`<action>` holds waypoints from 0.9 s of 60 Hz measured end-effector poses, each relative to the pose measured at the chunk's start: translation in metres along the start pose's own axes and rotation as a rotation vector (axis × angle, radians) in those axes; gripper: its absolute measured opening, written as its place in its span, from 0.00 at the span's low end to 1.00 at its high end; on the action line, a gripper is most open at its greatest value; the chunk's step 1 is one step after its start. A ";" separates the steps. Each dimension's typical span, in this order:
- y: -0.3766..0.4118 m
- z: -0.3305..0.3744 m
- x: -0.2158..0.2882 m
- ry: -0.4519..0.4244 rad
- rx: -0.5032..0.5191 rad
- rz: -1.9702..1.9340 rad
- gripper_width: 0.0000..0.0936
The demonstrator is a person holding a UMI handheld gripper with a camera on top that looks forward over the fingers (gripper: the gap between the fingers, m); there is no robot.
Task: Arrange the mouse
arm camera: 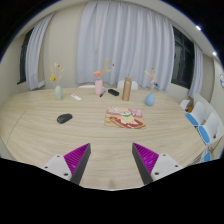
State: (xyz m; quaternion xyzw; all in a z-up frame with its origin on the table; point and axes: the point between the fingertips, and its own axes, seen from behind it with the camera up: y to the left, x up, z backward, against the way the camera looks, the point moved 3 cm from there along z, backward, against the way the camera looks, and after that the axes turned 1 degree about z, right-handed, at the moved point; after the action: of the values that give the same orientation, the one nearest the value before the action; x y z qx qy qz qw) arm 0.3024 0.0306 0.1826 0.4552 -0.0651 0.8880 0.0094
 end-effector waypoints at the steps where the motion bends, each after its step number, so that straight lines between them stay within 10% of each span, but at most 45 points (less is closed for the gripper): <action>1: 0.000 0.000 0.000 -0.001 0.003 0.000 0.92; 54: 0.181 0.000 -0.007 0.028 0.214 0.037 0.92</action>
State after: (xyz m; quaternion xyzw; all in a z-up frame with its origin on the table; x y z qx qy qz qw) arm 0.2931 -0.1484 0.1573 0.4401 0.0221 0.8960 -0.0547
